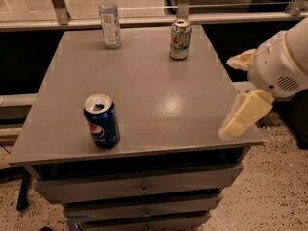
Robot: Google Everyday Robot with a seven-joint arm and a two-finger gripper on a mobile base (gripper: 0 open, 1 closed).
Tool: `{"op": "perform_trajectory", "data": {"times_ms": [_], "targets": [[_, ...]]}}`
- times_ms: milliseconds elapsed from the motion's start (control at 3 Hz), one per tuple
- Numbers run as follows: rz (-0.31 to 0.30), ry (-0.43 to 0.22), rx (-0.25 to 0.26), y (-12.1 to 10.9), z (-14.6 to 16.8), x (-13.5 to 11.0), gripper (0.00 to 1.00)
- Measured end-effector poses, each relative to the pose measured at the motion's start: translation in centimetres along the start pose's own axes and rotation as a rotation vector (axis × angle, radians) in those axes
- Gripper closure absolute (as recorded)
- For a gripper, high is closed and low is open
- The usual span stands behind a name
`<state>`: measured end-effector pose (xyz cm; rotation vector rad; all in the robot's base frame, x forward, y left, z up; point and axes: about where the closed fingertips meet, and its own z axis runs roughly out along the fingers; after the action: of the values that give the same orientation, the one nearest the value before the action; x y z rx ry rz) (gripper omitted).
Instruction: Knock pepsi can over
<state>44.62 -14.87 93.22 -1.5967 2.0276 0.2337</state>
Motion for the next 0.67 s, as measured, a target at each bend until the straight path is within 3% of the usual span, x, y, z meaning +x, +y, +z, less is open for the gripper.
{"op": "perform_trajectory", "data": {"times_ms": [667], "targets": [[0.028,-0.335,-0.130,5.5,6.4,-5.5,0.00]]}}
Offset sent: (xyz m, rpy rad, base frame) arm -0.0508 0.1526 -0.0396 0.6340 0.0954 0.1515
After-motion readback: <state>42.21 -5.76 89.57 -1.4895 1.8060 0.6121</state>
